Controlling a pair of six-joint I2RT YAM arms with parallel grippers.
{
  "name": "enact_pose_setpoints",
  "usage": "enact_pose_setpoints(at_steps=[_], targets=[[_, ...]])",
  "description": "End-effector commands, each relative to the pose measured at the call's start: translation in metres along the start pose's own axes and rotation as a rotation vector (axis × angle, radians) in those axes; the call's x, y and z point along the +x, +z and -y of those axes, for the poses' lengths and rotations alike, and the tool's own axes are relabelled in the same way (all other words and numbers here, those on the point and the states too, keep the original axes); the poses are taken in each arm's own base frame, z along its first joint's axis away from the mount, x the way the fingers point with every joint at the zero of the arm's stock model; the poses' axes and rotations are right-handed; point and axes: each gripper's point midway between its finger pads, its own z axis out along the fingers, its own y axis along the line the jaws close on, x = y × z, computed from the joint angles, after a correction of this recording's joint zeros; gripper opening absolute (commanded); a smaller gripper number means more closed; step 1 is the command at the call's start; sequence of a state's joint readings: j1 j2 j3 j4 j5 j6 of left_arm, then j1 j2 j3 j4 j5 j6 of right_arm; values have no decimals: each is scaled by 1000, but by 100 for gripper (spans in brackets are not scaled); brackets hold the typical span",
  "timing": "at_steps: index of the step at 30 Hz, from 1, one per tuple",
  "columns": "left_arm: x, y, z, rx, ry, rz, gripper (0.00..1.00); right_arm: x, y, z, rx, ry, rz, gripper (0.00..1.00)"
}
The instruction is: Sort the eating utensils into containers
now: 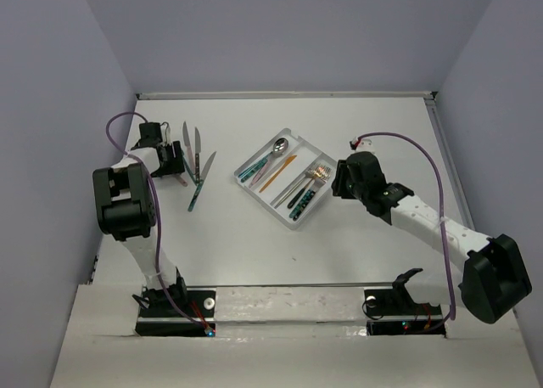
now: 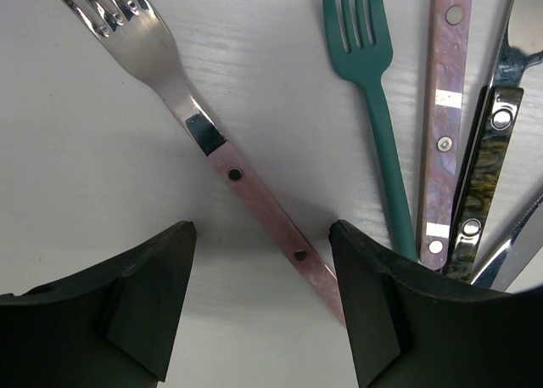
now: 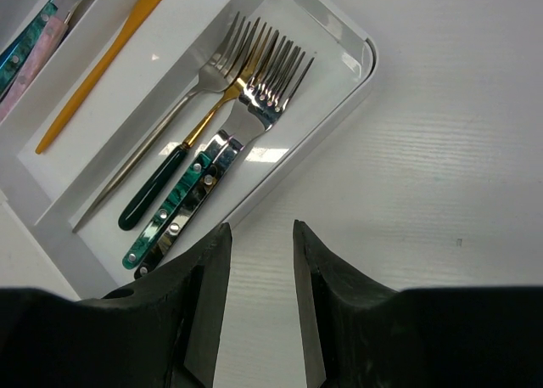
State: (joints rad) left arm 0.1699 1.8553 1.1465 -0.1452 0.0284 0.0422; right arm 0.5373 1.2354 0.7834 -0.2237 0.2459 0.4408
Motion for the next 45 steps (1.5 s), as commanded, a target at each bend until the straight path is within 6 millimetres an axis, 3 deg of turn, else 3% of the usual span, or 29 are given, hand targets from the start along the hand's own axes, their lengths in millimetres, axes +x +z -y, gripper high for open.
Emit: enact_pose_setpoints(at_steps=[1, 4, 9, 19, 24, 27, 30, 31, 33, 34, 35, 37, 38, 39, 42, 43, 45], targets=[[-8, 7, 0, -11, -17, 6, 76, -13, -3, -3, -18, -2, 61, 41], [-14, 12, -2, -16, -21, 11, 73, -11, -3, -2, -19, -5, 56, 41], [-9, 18, -15, -73, -12, -2, 59, -10, -4, -1, -16, -8, 57, 41], [5, 14, -45, -113, -30, -7, 1, -11, -4, 0, -13, -15, 62, 41], [-4, 1, -49, -131, -19, 34, 0, -11, -5, 1, -8, -14, 66, 41], [-21, -16, -48, -129, -14, 97, 0, -11, -5, 2, -6, -16, 67, 41], [-50, -49, -39, -84, -4, 208, 0, -11, -5, 5, 7, -13, 72, 41], [-70, -72, -28, -67, 19, 279, 0, -12, -5, 5, 12, -8, 76, 41], [-89, -99, -12, -76, 67, 349, 0, -13, -5, 10, 38, 0, 85, 41], [-102, -124, -1, -81, 118, 409, 0, -14, -5, 12, 51, 7, 94, 41], [-112, -142, 36, -42, 191, 460, 0, -16, -6, 17, 76, 20, 110, 41], [-125, -180, 78, 0, 283, 546, 0, -17, -7, 23, 103, 34, 124, 41], [-124, -190, 102, 44, 322, 562, 0, -21, -11, 28, 126, 44, 149, 41], [-117, -206, 149, 141, 393, 572, 0, -21, -13, 31, 138, 54, 158, 41], [-93, -220, 215, 279, 495, 548, 0, -32, -25, 44, 193, 88, 230, 41], [-71, -220, 252, 347, 562, 511, 0, -29, -27, 50, 211, 102, 241, 41], [-56, -229, 288, 427, 597, 494, 0, -35, -37, 59, 245, 130, 290, 41]])
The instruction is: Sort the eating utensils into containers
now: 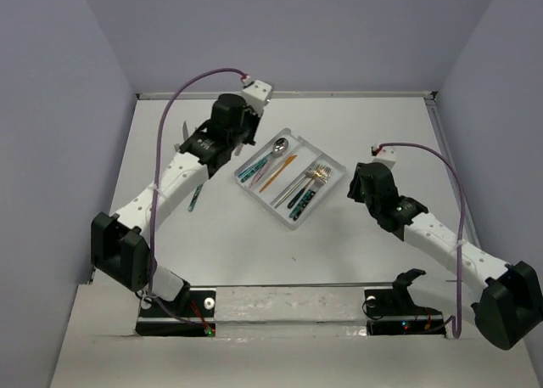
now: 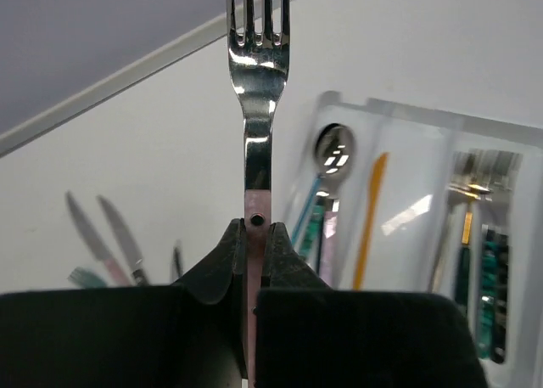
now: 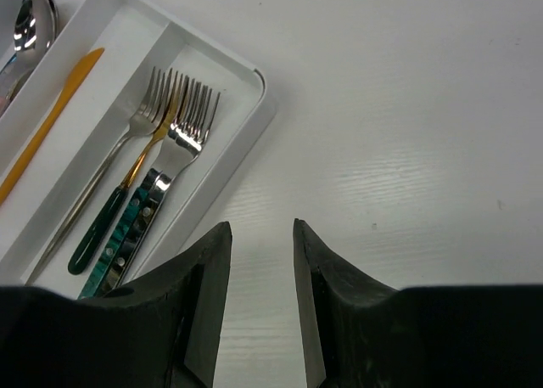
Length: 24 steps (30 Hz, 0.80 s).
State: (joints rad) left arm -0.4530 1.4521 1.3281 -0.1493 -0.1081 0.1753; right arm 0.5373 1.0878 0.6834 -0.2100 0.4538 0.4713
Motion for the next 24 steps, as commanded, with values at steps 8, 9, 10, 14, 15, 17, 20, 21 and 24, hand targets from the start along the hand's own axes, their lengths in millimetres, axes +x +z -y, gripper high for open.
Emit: enact_pose_setpoints(at_steps=[8, 9, 10, 14, 15, 17, 20, 21, 24], targets=[[53, 22, 222, 476, 160, -226, 0, -49, -44, 40, 73, 203, 316, 40], [58, 21, 232, 503, 155, -243, 0, -50, -45, 40, 67, 209, 323, 40], [68, 27, 243, 521, 152, -270, 0, -51, -46, 41, 64, 208, 329, 40], [97, 35, 266, 568, 99, -378, 0, -49, -42, 36, 52, 189, 310, 40], [97, 37, 266, 563, 93, -384, 0, -46, -38, 32, 45, 175, 290, 40], [106, 40, 268, 558, 86, -401, 0, -44, -34, 28, 37, 158, 271, 40], [116, 43, 267, 549, 90, -412, 0, -40, -28, 23, 30, 136, 243, 40], [116, 43, 268, 551, 91, -412, 0, -39, -27, 20, 20, 131, 235, 40], [116, 46, 267, 537, 97, -417, 4, -39, -25, 18, 16, 122, 228, 40]])
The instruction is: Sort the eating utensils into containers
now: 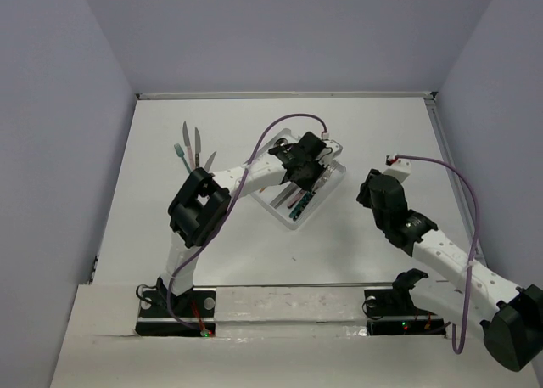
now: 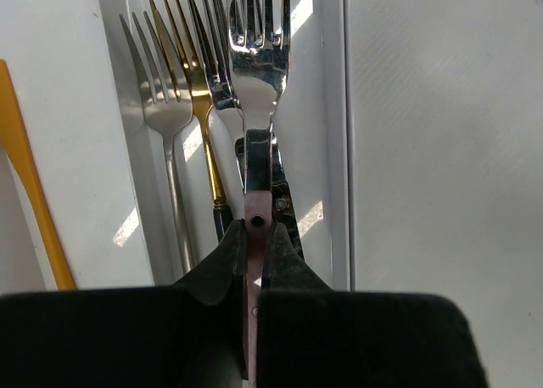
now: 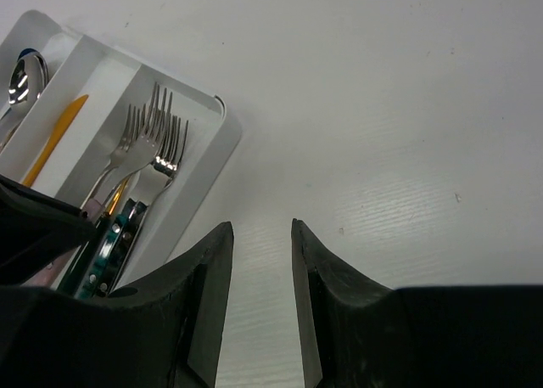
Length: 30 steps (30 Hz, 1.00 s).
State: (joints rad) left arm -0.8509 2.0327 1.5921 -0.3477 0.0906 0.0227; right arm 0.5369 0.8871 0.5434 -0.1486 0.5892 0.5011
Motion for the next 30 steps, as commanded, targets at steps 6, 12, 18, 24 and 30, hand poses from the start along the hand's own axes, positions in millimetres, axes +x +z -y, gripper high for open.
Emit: enact_pose_setpoints(at_steps=[6, 12, 18, 24, 30], targets=[[-25, -15, 5, 13, -12, 54, 27, -29, -4, -16, -57, 41, 75, 40], [-26, -21, 6, 19, -9, 74, 37, -30, -5, -16, -61, 41, 79, 40], [-29, -23, 5, 13, -5, 80, 44, -29, -4, -17, -63, 35, 73, 40], [-83, -90, -51, -132, -21, 244, 48, -29, -4, -18, -68, 36, 72, 40], [-62, -200, -211, -436, -266, 385, 61, -27, -2, -21, -77, 24, 59, 40]])
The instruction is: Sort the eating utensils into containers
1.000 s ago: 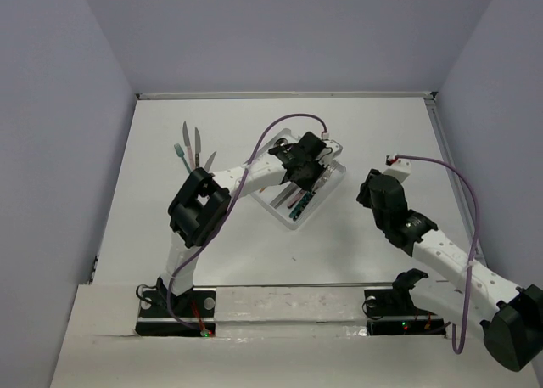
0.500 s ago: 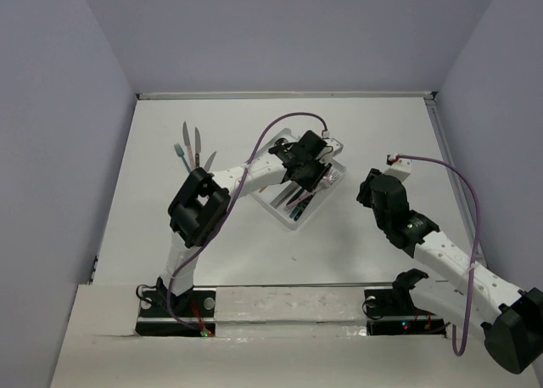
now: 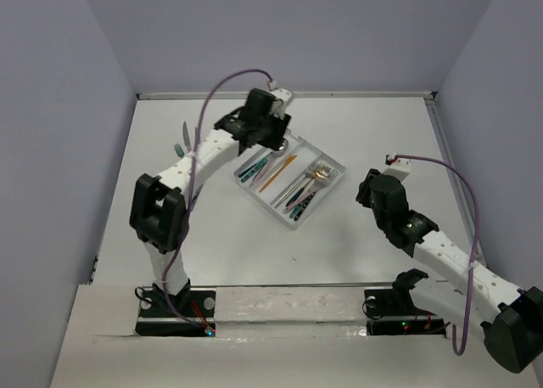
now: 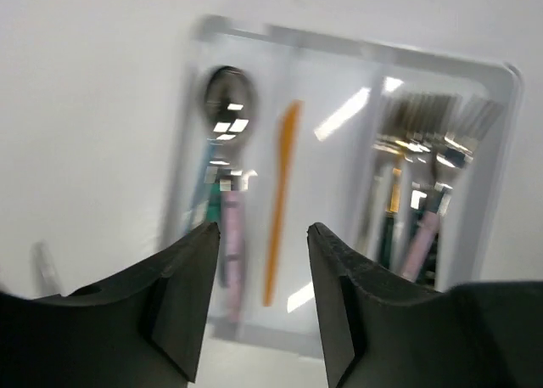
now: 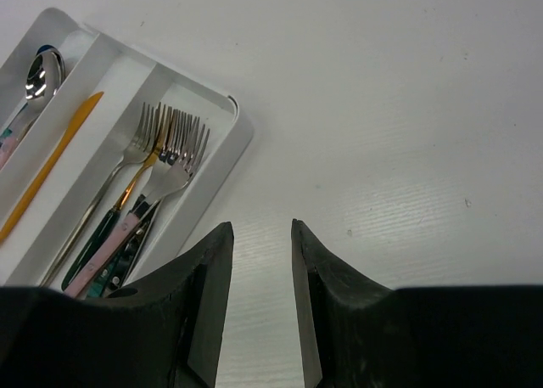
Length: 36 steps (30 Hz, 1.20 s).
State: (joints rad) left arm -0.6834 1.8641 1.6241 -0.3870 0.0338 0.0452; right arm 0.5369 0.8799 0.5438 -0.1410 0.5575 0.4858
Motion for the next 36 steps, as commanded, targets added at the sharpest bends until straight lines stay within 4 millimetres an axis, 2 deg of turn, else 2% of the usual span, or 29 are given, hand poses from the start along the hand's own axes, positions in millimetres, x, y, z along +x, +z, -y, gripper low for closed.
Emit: enact_pose_setpoints(at_steps=[1, 2, 3, 6, 7, 8, 9, 13, 16, 18, 19, 22, 25, 29, 36], targets=[[-32, -100, -156, -312, -185, 217, 65, -25, 0, -15, -42, 28, 62, 40], [-22, -108, -174, -347, -205, 220, 69, -26, 0, -16, -45, 29, 61, 40], [4, -112, -203, -409, -245, 193, 74, -25, 1, -16, -44, 26, 59, 40], [48, -120, -233, -483, -289, 136, 78, -24, 2, -16, -42, 23, 56, 40], [64, -124, -253, -519, -323, 122, 78, -23, 2, -16, -43, 22, 54, 40], [77, -122, -261, -527, -344, 101, 78, -23, 2, -16, -42, 22, 53, 40], [103, -116, -275, -539, -385, 57, 77, -24, 2, -17, -46, 23, 54, 40], [143, -100, -294, -554, -449, -14, 73, -25, 1, -16, -43, 25, 58, 40], [155, -86, -296, -552, -452, -27, 73, -25, 1, -16, -43, 24, 60, 40], [170, -71, -303, -557, -467, -74, 72, -25, 1, -15, -41, 23, 61, 40], [168, -72, -306, -566, -469, -68, 71, -24, 1, -15, -40, 22, 60, 40], [183, -59, -318, -583, -494, -89, 66, -25, 1, -15, -42, 23, 63, 40], [183, -57, -327, -605, -505, -82, 64, -24, 1, -15, -40, 20, 60, 40], [190, -47, -331, -601, -523, -89, 64, -25, 1, -16, -42, 20, 59, 40], [190, -33, -338, -595, -540, -92, 60, -24, 2, -16, -42, 17, 56, 40]])
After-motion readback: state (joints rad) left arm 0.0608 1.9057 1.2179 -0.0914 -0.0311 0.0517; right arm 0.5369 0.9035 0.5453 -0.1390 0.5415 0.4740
